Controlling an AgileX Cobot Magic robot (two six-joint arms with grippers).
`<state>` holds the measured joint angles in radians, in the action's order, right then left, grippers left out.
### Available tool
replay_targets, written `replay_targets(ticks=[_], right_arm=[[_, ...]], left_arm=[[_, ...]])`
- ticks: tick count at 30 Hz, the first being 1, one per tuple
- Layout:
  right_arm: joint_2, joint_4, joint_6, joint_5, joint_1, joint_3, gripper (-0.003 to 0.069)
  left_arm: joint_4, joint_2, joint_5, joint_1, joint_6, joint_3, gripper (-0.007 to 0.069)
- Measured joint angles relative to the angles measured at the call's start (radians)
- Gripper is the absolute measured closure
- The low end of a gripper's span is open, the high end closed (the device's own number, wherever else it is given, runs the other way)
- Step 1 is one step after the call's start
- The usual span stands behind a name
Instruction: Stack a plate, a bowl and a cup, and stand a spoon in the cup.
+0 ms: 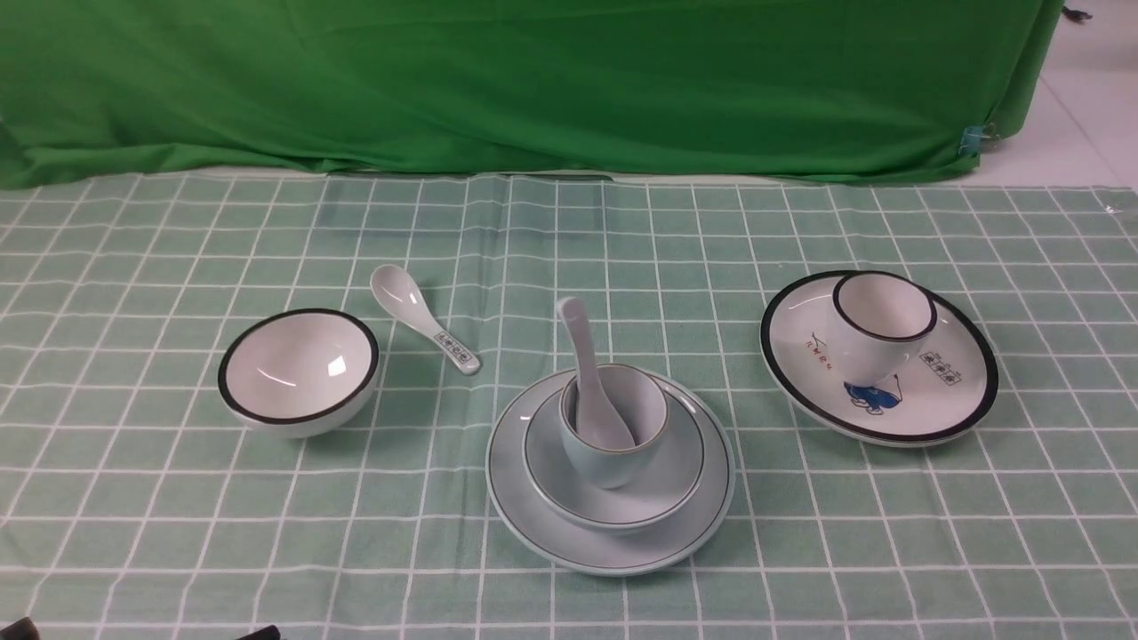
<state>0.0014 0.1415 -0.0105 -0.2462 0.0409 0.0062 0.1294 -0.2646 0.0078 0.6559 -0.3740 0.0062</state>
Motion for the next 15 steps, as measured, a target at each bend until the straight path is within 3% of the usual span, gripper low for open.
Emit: replay_targets(ticks=[15], right_arm=[[0.0, 0.0, 0.0, 0.0, 0.0, 0.0, 0.0603]], left_arm=[[-0.009, 0.0, 0.0, 0.0, -0.001, 0.0, 0.0608]])
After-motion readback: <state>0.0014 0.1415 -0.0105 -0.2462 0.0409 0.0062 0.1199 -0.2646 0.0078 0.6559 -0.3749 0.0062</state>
